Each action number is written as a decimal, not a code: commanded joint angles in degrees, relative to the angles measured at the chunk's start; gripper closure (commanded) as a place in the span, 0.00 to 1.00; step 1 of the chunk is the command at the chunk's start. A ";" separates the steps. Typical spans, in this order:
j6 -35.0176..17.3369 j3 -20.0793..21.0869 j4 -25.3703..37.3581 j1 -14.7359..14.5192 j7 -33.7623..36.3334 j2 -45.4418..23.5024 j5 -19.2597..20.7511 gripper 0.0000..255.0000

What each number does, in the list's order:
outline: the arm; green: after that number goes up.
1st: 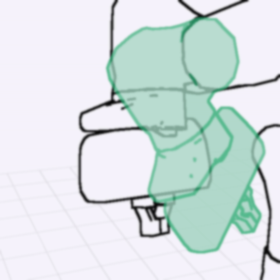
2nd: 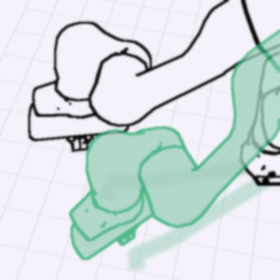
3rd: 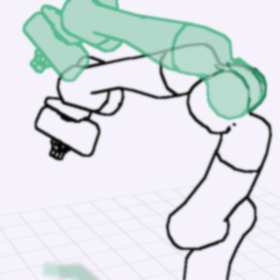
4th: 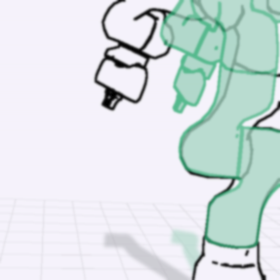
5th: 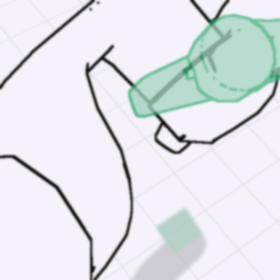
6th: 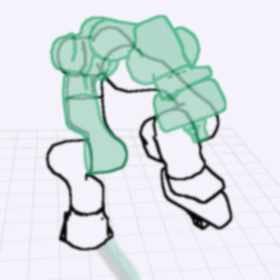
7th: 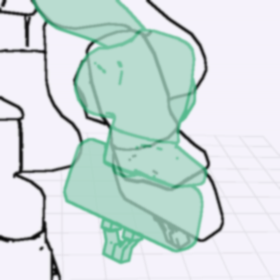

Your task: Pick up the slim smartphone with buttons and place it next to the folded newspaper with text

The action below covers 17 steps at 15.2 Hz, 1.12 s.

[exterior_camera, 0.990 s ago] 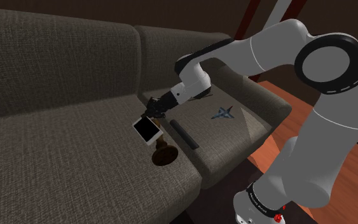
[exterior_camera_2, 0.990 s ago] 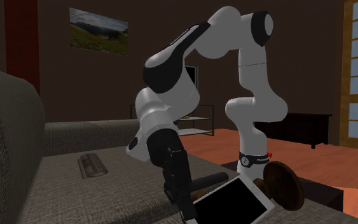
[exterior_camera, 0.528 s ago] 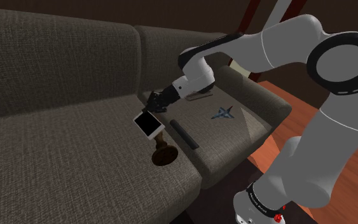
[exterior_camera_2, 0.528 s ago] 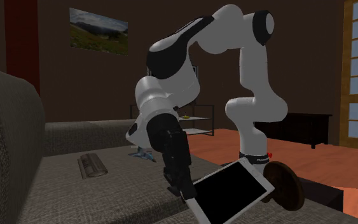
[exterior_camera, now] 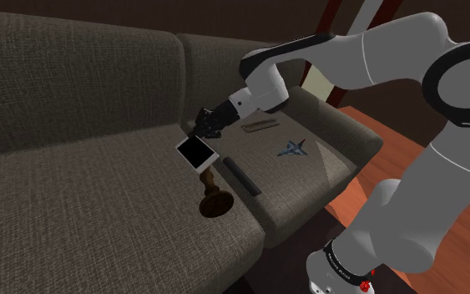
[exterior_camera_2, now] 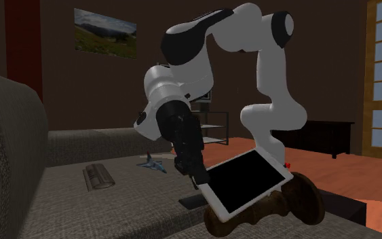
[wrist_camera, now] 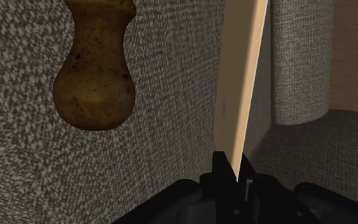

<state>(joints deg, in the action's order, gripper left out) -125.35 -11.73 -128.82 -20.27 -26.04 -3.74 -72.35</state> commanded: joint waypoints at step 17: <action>9.13 -4.46 4.72 4.20 6.50 4.05 9.39 1.00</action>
<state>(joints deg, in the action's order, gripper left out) -117.79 -15.25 -124.71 -16.99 -18.92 0.74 -63.64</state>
